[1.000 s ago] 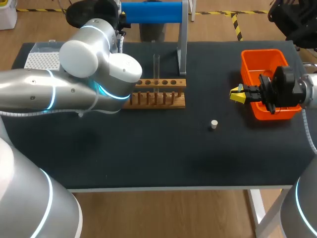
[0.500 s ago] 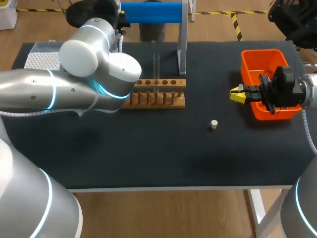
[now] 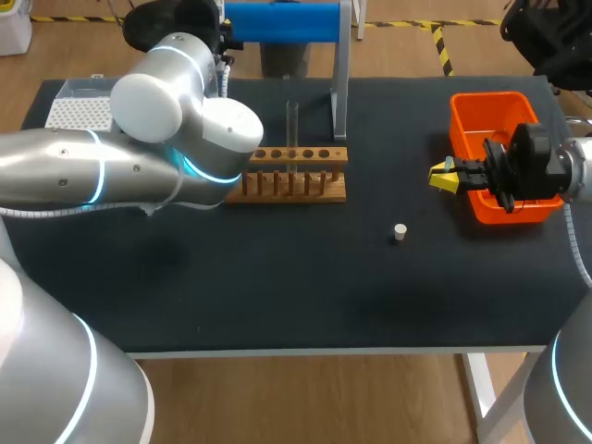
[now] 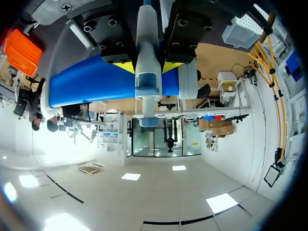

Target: Invert the test tube, pick up the pipette, mount the tip to pipette, aspirate from beaker and dispense into the tube, eject the tip, return the pipette, and cap with the stopper.

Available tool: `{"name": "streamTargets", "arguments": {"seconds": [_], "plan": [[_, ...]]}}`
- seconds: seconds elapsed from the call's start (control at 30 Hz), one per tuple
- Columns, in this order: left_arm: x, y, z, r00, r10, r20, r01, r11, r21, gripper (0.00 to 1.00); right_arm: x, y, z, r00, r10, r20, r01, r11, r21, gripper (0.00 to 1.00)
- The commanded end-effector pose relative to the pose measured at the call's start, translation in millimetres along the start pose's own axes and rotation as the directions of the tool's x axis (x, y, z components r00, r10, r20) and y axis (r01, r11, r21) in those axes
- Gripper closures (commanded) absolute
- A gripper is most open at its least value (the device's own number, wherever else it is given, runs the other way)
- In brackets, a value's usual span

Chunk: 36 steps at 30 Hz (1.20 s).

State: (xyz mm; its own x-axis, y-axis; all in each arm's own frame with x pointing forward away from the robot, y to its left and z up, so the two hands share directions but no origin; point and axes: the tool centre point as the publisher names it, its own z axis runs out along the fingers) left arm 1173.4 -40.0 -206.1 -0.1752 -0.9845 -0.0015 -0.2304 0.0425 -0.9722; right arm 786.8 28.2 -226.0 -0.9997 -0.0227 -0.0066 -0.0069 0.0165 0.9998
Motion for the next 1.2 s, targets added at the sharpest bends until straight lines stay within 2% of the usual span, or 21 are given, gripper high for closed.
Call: {"name": "streamTargets", "arguments": {"seconds": [0.03, 0.53, 0.67, 0.97, 1.2], "plan": [[1.7, -3.1, 0, 1.0, 0.001, 0.005, -0.001, 1.0, 0.012, 1.0, 1, 0, 0, 1.0, -0.001, 0.002, 0.001, 1.0, 0.001, 1.0], [6.5, -46.9, -22, 0.999, 0.052, 0.016, -0.053, 0.996, 0.072, 1.0, 1, 0, 0, 1.0, -0.001, 0.002, 0.001, 1.0, 0.001, 1.0], [9.9, -51.5, -31, 0.998, 0.056, 0.006, -0.057, 0.996, 0.075, 1.0, 1, 0, 0, 1.0, -0.001, 0.002, 0.001, 1.0, 0.001, 1.0], [22.3, -55.9, -62, 0.992, 0.086, -0.093, -0.079, 0.994, 0.078, 1.0, 1, 0, 0, 1.0, -0.001, 0.002, 0.001, 1.0, 0.001, 1.0], [35.2, -52.7, -99, 0.979, 0.093, -0.179, -0.075, 0.992, 0.106, 1.0, 1, 0, 0, 1.0, -0.001, 0.002, 0.001, 1.0, 0.001, 1.0]]}}
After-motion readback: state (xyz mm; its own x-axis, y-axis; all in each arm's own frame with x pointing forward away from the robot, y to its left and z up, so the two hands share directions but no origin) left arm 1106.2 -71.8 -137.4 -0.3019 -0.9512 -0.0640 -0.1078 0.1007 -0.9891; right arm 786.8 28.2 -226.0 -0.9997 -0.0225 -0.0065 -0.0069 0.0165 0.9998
